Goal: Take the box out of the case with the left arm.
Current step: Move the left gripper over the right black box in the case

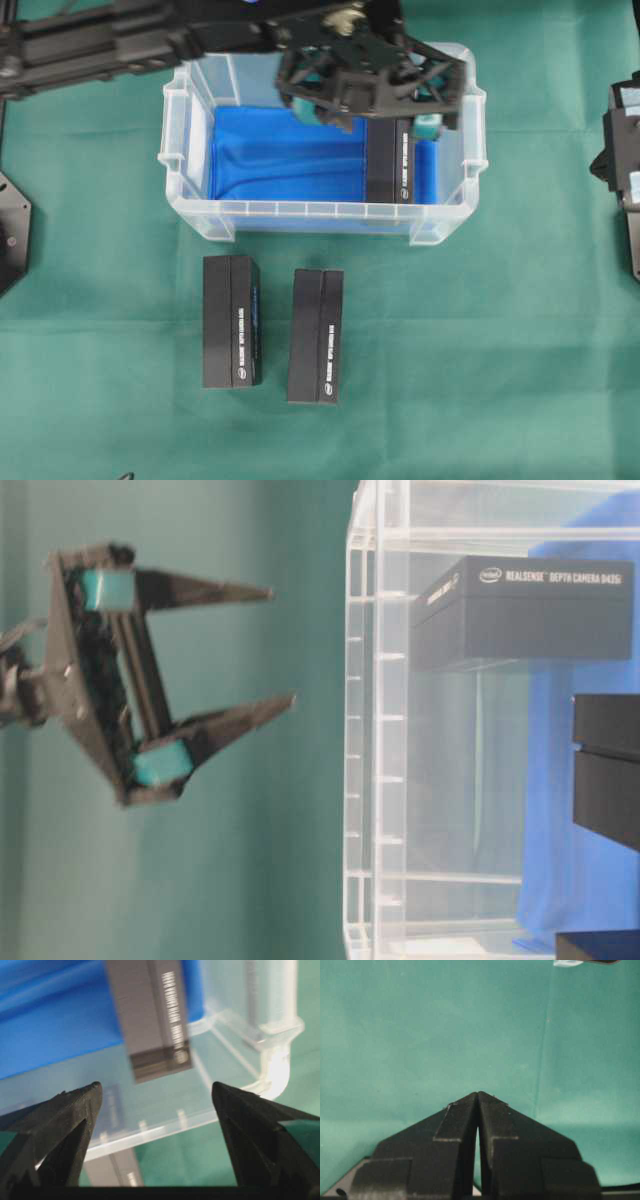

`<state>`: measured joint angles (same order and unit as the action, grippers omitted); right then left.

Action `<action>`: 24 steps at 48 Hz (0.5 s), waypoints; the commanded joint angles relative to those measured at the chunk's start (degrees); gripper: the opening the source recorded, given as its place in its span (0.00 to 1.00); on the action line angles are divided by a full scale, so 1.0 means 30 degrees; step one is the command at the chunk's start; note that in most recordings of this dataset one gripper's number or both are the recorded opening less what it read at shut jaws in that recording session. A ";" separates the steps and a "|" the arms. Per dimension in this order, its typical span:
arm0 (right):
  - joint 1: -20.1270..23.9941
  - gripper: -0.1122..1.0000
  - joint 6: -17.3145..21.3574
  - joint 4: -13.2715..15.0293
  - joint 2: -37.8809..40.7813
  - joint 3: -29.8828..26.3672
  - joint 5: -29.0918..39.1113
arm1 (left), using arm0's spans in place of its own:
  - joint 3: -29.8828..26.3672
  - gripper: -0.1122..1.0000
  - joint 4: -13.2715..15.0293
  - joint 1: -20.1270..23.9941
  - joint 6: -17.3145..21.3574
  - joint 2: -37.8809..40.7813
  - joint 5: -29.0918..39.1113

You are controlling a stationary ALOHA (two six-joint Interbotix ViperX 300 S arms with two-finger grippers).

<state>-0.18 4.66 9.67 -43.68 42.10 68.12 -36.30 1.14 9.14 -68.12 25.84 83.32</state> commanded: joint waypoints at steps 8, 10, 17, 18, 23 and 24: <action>-0.0029 0.12 -0.0059 0.0059 0.0000 -0.0146 -0.0029 | -0.2695 0.90 0.0029 -0.0205 0.0293 0.1055 0.0879; -0.0029 0.12 -0.0059 0.0059 0.0000 -0.0146 -0.0029 | -0.2725 0.90 0.0029 -0.0205 0.0293 0.1113 0.1143; -0.0029 0.12 -0.0088 0.0059 0.0000 -0.0146 -0.0029 | -0.2666 0.90 -0.0176 -0.0205 0.0234 0.1172 0.1084; -0.0029 0.12 -0.0088 0.0059 0.0000 -0.0146 -0.0029 | -0.2666 0.90 -0.0205 -0.0205 0.0234 0.1172 0.1025; -0.0029 0.12 -0.0088 0.0059 -0.0029 -0.0146 -0.0029 | -0.2520 0.90 -0.0293 -0.0293 0.0205 0.1172 0.0645; -0.0029 0.12 -0.0088 0.0059 -0.0029 -0.0146 -0.0029 | -0.2461 0.90 -0.0293 -0.0293 0.0205 0.1172 0.0615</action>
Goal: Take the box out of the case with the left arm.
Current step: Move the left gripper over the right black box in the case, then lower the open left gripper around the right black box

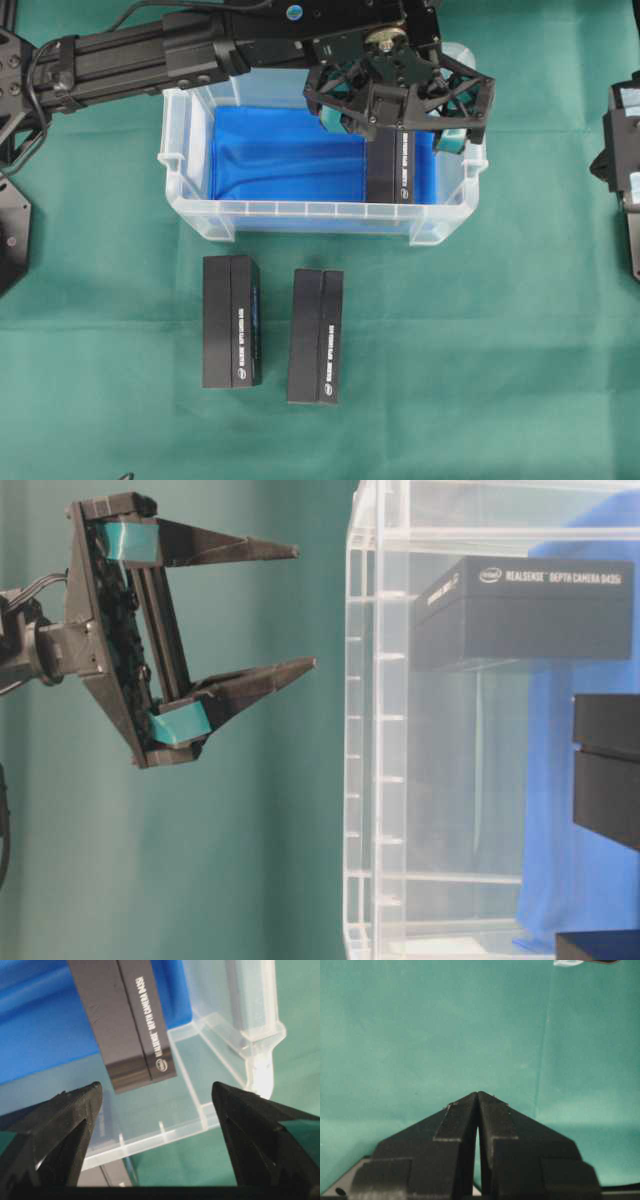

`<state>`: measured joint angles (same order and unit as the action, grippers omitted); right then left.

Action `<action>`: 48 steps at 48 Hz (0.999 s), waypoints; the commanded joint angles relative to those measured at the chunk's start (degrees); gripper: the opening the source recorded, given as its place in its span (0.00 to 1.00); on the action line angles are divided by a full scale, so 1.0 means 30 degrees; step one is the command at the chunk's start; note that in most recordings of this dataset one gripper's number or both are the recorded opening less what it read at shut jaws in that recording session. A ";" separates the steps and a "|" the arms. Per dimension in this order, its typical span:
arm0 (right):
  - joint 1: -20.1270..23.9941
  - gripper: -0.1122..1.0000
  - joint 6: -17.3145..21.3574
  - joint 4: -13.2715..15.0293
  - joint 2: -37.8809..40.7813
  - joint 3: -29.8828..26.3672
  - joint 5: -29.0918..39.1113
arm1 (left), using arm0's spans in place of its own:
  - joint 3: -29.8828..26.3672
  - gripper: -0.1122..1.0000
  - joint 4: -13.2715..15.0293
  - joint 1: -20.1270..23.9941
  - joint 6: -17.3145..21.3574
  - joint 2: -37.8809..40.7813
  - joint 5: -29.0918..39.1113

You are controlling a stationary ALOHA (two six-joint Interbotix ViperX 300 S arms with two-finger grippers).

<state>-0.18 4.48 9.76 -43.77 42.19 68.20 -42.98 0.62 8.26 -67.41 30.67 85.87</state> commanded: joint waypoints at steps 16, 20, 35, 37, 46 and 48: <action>-0.0029 0.12 -0.0029 0.0029 -0.0029 -0.0176 0.0059 | 0.0645 0.90 -0.0117 0.0029 -0.0029 -0.0615 -0.0498; -0.0029 0.12 -0.0029 0.0029 -0.0029 -0.0176 0.0176 | 0.0879 0.90 -0.0117 0.0000 -0.0029 -0.0674 -0.0586; 0.0000 0.12 -0.0029 0.0029 -0.0059 -0.0176 0.0264 | 0.1289 0.90 -0.0146 0.0000 -0.0029 -0.0879 -0.0615; -0.0029 0.12 -0.0029 0.0029 -0.0029 -0.0176 0.0264 | 0.1289 0.90 -0.0146 0.0000 -0.0059 -0.0850 -0.0615; -0.0029 0.12 -0.0029 0.0029 -0.0059 -0.0205 0.0264 | 0.1348 0.90 -0.0234 0.0000 -0.0205 -0.0850 -0.0615; 0.0000 0.12 -0.0029 0.0029 -0.0029 -0.0176 0.0264 | 0.1377 0.90 -0.0234 0.0029 -0.0293 -0.0850 -0.0586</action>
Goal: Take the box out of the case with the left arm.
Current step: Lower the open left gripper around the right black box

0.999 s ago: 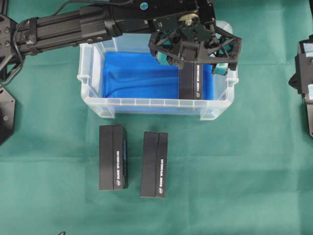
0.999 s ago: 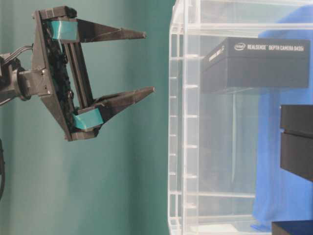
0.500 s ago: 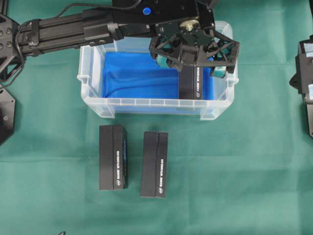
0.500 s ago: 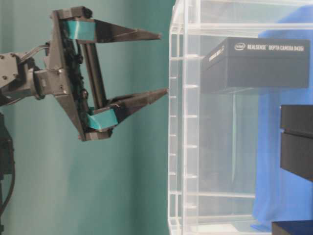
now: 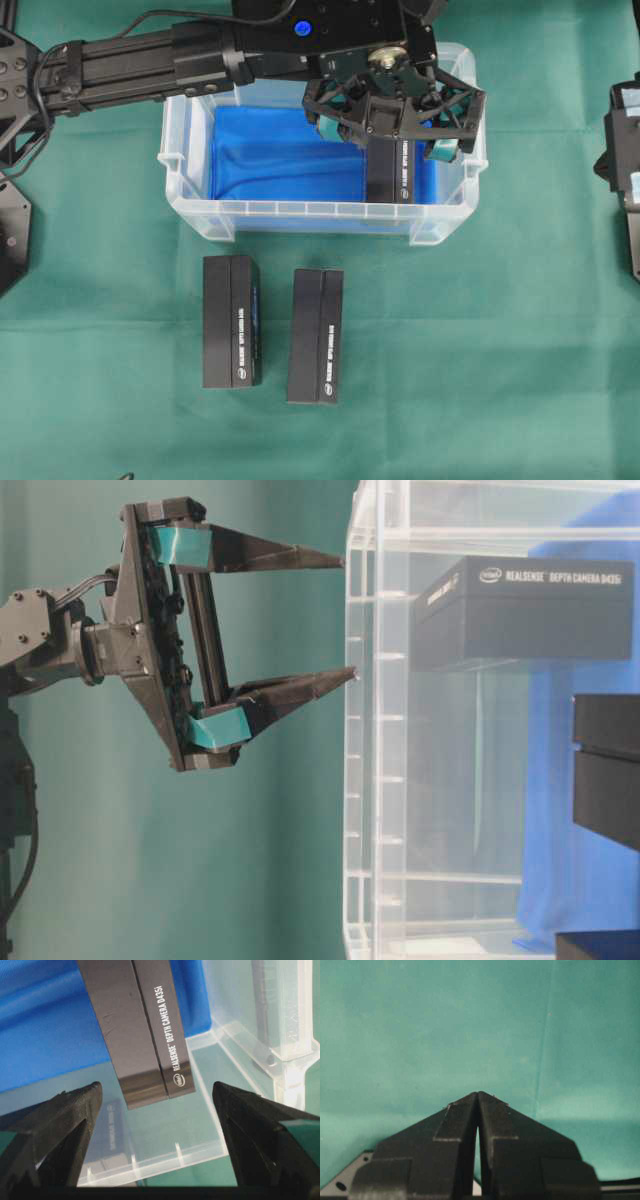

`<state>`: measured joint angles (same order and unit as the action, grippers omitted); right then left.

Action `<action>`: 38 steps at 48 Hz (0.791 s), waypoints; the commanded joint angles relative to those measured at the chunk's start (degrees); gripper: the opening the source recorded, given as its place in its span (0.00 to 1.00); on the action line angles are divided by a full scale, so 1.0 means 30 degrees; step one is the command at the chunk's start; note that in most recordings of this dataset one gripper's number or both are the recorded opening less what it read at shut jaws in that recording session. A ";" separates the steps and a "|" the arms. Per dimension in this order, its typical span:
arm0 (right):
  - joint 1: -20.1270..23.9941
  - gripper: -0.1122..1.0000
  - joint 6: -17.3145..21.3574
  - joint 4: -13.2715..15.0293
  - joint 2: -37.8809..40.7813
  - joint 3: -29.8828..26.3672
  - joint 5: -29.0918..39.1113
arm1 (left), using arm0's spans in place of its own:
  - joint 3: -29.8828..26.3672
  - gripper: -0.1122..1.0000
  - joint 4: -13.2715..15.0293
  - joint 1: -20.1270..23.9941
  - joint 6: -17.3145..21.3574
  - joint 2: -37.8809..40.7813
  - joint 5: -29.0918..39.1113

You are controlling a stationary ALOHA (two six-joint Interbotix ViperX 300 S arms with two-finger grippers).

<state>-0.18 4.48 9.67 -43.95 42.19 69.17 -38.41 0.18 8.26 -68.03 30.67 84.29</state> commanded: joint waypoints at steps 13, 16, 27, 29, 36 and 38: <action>-0.0029 0.12 -0.0029 0.0059 0.0029 -0.0176 -0.0059 | -0.0117 0.90 -0.0088 0.0088 -0.0645 -0.0850 0.0000; -0.0029 0.12 -0.0029 0.0059 0.0000 -0.0205 -0.0059 | -0.0088 0.90 -0.0088 0.0088 -0.0645 -0.0850 -0.0029; -0.0029 0.12 -0.0029 0.0059 0.0029 -0.0205 -0.0029 | -0.0088 0.90 -0.0088 0.0146 -0.0732 -0.0762 -0.0088; -0.0029 0.12 -0.0029 0.0059 0.0029 -0.0205 -0.0059 | -0.0088 0.90 -0.0088 0.0176 -0.0791 -0.0732 -0.0088; -0.0029 0.12 -0.0029 0.0059 0.0000 -0.0176 -0.0059 | -0.0059 0.90 -0.0322 0.0264 -0.0850 -0.0703 -0.0205; -0.0029 0.12 -0.0029 0.0059 0.0029 -0.0176 -0.0029 | 0.0000 0.90 -0.0410 0.0264 -0.0850 -0.0703 -0.0352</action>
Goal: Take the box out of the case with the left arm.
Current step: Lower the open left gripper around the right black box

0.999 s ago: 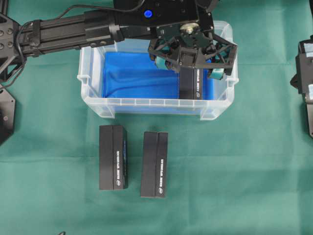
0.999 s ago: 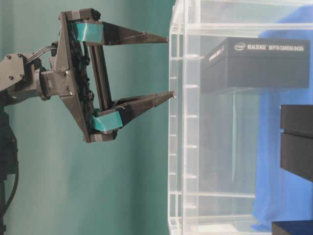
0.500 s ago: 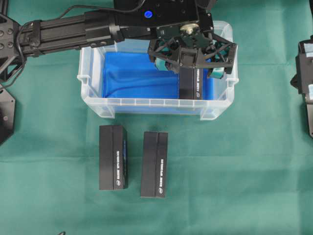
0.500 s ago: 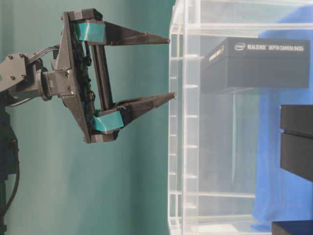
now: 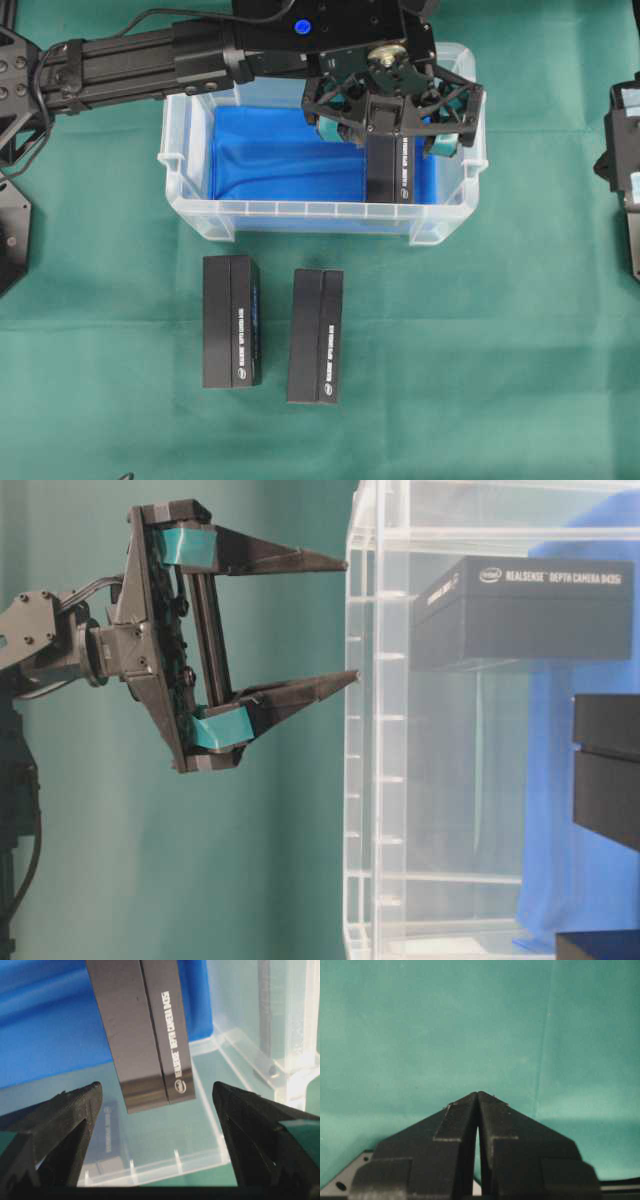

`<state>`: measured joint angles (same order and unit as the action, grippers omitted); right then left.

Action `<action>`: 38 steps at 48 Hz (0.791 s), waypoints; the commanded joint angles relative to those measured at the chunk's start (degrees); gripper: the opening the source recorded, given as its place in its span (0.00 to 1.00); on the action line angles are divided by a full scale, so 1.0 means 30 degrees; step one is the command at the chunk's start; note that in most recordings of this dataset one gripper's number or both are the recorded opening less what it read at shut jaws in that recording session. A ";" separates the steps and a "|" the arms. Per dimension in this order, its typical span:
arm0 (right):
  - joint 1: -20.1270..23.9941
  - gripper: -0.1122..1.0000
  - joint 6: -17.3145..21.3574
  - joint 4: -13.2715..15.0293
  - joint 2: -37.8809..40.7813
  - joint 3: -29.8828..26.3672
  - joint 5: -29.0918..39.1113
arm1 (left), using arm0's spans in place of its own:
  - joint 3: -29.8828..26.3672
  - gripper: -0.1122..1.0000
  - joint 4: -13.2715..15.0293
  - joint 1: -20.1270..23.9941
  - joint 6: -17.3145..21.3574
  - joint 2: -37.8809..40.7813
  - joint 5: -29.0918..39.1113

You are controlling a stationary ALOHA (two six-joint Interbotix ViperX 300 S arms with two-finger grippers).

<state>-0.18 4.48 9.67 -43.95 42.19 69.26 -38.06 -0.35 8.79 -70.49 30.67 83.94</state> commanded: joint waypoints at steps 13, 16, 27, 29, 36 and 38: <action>-0.0029 0.12 -0.0029 0.0029 0.0000 -0.0176 -0.0029 | 0.1025 0.90 -0.0264 0.0293 -0.0674 -0.0937 -0.1172; -0.0029 0.12 -0.0029 0.0059 0.0029 -0.0176 0.0000 | 0.1348 0.90 -0.0293 0.0293 -0.0850 -0.1025 -0.1582; -0.0029 0.12 -0.0029 0.0059 0.0000 -0.0176 0.0117 | 0.2578 0.90 -0.0264 0.0322 -0.1084 -0.1377 -0.3281; -0.0029 0.12 -0.0029 0.0059 0.0000 -0.0176 0.0146 | 0.2754 0.90 -0.0293 0.0322 -0.1113 -0.1406 -0.3457; -0.0029 0.12 -0.0029 0.0059 0.0000 -0.0176 0.0146 | 0.3193 0.90 -0.0322 0.0352 -0.1348 -0.1494 -0.3750; -0.0029 0.12 -0.0029 0.0059 0.0000 -0.0176 0.0146 | 0.3281 0.90 -0.0352 0.0381 -0.1348 -0.1494 -0.3838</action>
<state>-0.18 4.39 9.76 -43.95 42.19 69.70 -27.86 -1.05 9.67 -74.44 29.27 72.95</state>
